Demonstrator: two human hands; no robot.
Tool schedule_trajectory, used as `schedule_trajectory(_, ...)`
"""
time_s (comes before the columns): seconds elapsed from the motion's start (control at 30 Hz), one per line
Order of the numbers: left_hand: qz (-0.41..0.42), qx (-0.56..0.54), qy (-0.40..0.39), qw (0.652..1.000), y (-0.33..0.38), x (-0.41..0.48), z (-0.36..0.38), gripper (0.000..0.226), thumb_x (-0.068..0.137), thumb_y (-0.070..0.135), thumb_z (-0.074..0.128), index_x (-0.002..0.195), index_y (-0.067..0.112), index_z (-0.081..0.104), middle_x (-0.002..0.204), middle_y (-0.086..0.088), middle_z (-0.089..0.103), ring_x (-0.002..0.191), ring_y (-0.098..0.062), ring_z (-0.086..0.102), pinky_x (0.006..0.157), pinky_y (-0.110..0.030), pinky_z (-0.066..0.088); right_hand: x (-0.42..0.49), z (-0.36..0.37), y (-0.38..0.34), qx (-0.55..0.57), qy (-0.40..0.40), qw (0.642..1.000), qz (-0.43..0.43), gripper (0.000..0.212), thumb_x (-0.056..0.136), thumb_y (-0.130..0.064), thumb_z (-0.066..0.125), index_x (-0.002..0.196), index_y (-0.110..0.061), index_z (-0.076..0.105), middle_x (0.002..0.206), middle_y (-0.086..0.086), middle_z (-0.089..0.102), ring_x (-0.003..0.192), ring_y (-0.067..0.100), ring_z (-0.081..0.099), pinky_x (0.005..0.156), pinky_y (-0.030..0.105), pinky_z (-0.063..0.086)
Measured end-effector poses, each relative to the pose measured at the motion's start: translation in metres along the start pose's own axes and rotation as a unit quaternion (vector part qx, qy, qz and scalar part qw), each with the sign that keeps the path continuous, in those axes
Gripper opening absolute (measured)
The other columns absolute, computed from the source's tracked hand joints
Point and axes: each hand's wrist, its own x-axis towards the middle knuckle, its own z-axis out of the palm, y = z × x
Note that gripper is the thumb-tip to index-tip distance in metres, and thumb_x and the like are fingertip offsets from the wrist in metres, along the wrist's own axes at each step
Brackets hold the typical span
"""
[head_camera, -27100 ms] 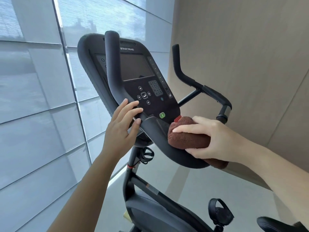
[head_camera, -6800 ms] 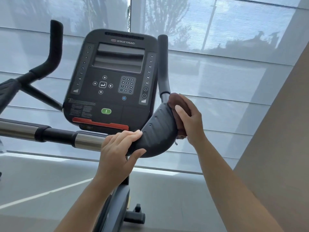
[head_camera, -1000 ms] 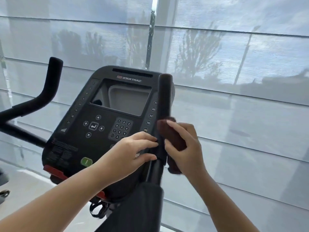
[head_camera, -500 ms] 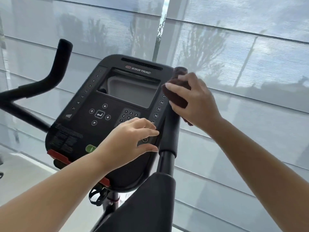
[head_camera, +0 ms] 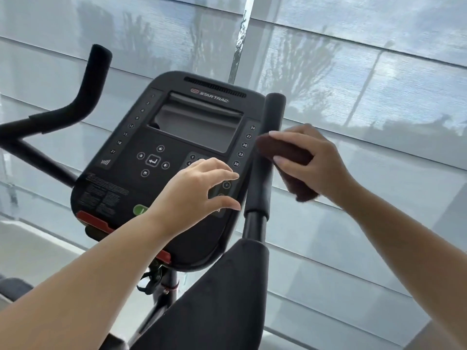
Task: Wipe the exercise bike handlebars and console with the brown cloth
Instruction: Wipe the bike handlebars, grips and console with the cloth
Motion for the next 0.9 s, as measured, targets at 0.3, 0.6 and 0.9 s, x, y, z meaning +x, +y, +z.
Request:
schedule_trajectory(0.3, 0.041, -0.066, 0.059, 0.995, 0.026, 0.005, -0.008, 0.041, 0.081, 0.035, 0.060, 0.114, 0.011, 0.063, 0.111, -0.002, 0.061, 0.102, -0.015, 0.053, 0.086, -0.026, 0.041, -0.055, 0.029, -0.018, 0.124, 0.007, 0.990, 0.060, 0.036, 0.074, -0.009, 0.064, 0.107, -0.023, 0.065, 0.108, -0.001, 0.058, 0.101, 0.002, 0.055, 0.086, 0.014, 0.042)
schedule_trajectory(0.6, -0.103, -0.234, 0.012, 0.967, 0.030, -0.007, 0.014, 0.022, 0.087, 0.011, 0.060, 0.101, 0.028, 0.062, 0.108, 0.004, 0.064, 0.093, 0.001, 0.059, 0.080, -0.016, 0.046, -0.091, 0.022, -0.027, 0.145, 0.073, 0.986, 0.042, 0.039, 0.072, -0.009, 0.066, 0.107, -0.027, 0.063, 0.104, 0.000, 0.062, 0.096, 0.005, 0.058, 0.083, 0.013, 0.042)
schedule_trajectory(0.9, -0.187, -0.287, -0.019, 0.939, 0.047, 0.024, 0.029, 0.034, 0.089, 0.002, 0.055, 0.115, 0.023, 0.059, 0.115, 0.002, 0.064, 0.099, -0.005, 0.061, 0.085, -0.023, 0.051, 0.010, 0.035, 0.015, 0.180, 0.310, 0.932, 0.046, 0.042, 0.081, -0.006, 0.064, 0.122, -0.011, 0.057, 0.114, 0.011, 0.052, 0.104, 0.010, 0.053, 0.094, 0.020, 0.044)
